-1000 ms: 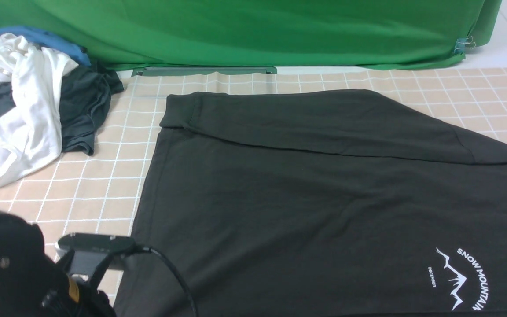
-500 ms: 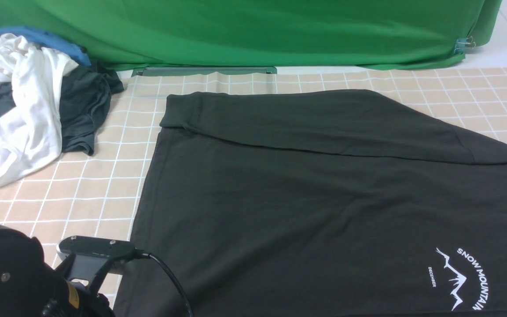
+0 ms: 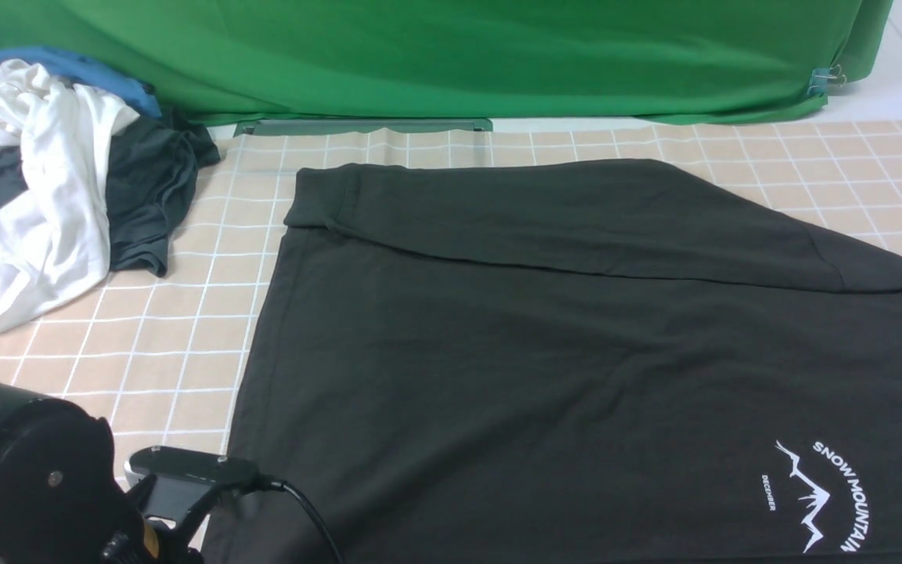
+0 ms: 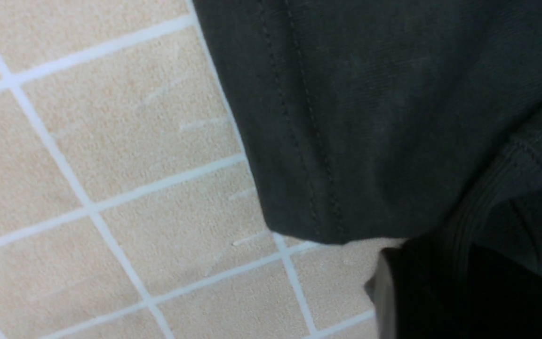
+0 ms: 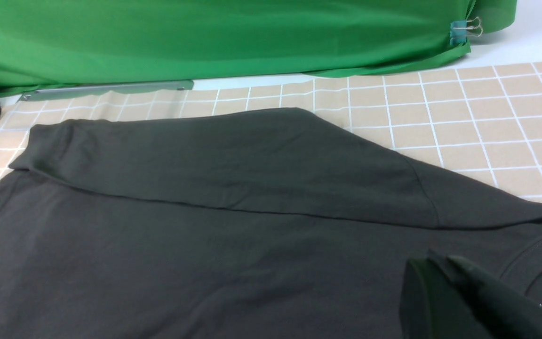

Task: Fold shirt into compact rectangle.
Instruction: 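Grasp the left edge of the dark T-shirt lying flat on the table, then fold the left side of the black T-shirt inward over its body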

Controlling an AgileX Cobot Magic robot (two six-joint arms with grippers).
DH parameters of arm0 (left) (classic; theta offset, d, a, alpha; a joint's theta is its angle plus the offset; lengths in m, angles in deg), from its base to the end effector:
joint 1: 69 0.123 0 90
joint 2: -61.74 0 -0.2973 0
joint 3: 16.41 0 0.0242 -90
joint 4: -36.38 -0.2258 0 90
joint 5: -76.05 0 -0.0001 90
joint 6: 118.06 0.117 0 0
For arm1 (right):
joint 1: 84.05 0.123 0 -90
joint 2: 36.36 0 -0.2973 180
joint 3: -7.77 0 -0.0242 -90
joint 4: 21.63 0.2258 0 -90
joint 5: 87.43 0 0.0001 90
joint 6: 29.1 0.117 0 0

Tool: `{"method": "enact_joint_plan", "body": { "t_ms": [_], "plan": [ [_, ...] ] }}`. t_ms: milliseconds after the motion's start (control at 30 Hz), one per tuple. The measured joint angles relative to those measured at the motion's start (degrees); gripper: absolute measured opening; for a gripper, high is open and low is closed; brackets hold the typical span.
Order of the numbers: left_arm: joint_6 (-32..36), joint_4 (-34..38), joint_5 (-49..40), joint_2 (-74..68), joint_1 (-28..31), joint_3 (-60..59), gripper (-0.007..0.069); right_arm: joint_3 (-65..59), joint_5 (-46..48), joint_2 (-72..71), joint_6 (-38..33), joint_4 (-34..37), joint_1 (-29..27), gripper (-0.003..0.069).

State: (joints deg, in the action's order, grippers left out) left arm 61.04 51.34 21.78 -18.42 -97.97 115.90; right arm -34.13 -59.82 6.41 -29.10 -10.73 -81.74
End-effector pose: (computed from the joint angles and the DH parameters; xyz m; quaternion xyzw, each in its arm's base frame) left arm 0.1105 -0.0892 0.1821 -0.1648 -0.9806 0.0960 0.0446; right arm 0.1120 0.0148 0.3265 0.0287 0.8274 0.0946 0.5529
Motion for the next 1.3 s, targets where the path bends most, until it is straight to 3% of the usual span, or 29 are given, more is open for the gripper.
{"method": "enact_joint_plan", "body": {
  "t_ms": [100, 533, 1000, 1300],
  "plan": [
    [0.0, -0.6, -0.1, 0.0, 0.0, 0.1, 0.0034, 0.0, 0.0, 0.0, 0.0, 0.0, 0.0, 0.0055],
    [0.9, 6.2, -14.6, 1.5, 0.0, 12.5, 0.0033, 0.0, 0.2, 0.0, 0.0, 0.1, 0.0, 0.0057],
    [-5.1, -15.3, -13.6, -5.2, 0.0, 30.9, 0.0033, 0.0, 0.2, 0.0, 0.0, 0.1, 0.0, 0.0071],
    [-6.7, -17.9, -9.7, -12.4, 7.0, 34.0, 0.0033, 0.0, 0.2, 0.0, 0.0, 0.1, 0.0, 0.0071]
  ]
}}
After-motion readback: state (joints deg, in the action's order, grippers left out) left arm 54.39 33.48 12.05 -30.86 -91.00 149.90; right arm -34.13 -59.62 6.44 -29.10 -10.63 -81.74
